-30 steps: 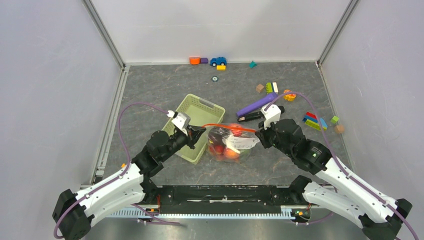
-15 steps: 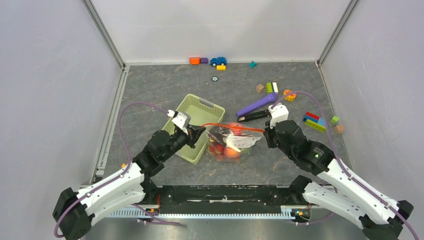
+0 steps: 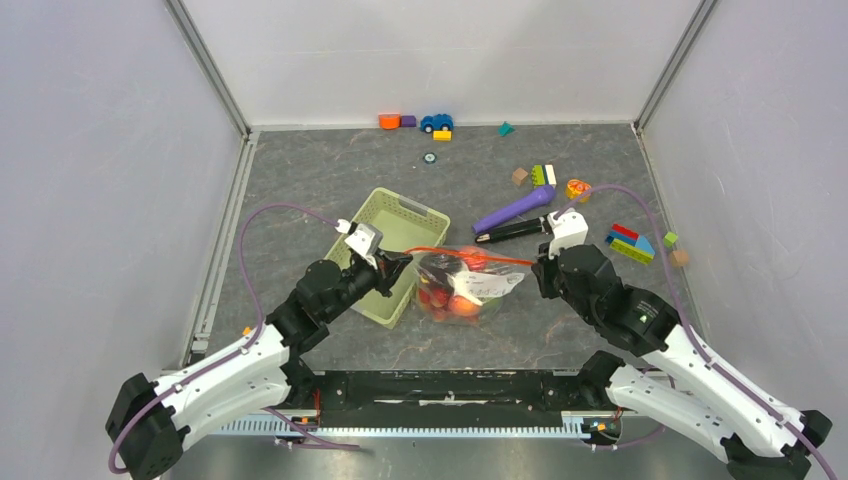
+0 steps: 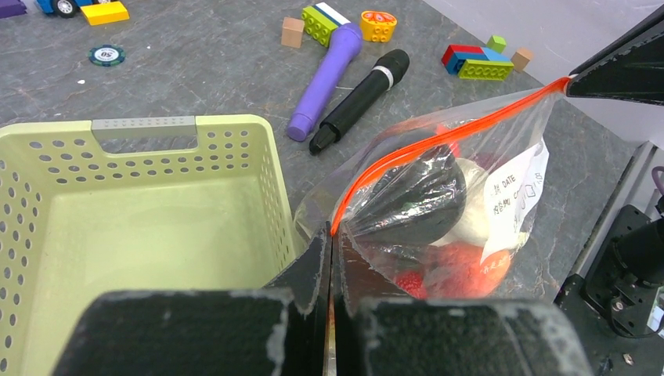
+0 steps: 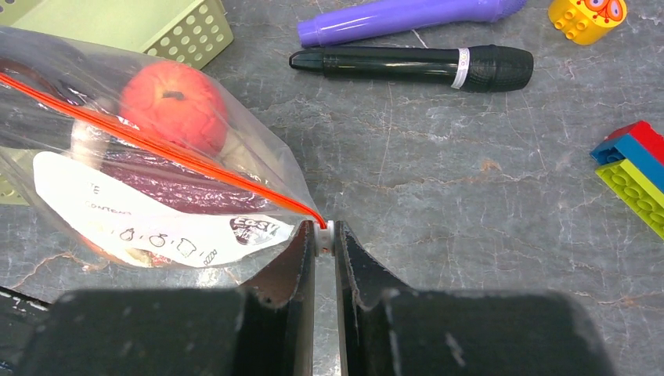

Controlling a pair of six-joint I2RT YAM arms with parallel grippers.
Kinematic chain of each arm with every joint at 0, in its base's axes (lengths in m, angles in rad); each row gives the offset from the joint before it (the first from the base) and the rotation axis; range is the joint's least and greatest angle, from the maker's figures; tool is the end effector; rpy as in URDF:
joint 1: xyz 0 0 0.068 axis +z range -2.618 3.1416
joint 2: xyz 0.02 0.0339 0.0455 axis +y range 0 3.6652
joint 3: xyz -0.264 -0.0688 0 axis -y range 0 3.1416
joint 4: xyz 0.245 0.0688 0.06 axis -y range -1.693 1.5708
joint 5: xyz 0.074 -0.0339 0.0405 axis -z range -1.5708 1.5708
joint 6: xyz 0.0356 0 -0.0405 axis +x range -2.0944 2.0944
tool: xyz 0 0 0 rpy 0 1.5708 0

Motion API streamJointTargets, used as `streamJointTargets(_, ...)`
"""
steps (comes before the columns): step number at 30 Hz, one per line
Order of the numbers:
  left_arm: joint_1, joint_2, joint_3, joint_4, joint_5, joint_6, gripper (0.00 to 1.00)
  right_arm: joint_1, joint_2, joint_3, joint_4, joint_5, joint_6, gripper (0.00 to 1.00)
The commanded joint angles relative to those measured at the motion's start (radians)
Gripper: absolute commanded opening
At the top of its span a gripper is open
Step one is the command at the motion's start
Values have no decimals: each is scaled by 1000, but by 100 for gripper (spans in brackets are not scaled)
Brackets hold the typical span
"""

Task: Place the food in the zip-top bag and seal the zipper

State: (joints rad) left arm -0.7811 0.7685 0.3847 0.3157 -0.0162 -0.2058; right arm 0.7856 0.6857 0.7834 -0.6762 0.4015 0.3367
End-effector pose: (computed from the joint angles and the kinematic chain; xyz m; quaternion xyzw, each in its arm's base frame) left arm 0.1348 -0.1328 0.2534 0.2020 0.7023 -0.3181 0.6040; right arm 0.1110 0.0913 0.3059 -0.0993 0.8613 0.0998 0.4883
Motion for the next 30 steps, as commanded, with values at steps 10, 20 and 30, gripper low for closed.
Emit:
streamJointTargets(10,17,58,48,-41,-30,3,2,-11,-52,36,-137,164,8,0)
streamJointTargets(20,17,136,115,-12,66,-10,100,-11,-43,19,-114,139,2,0)
streamJointTargets(30,18,-31,121,-73,93,-57,100,-11,26,13,-81,248,32,0)
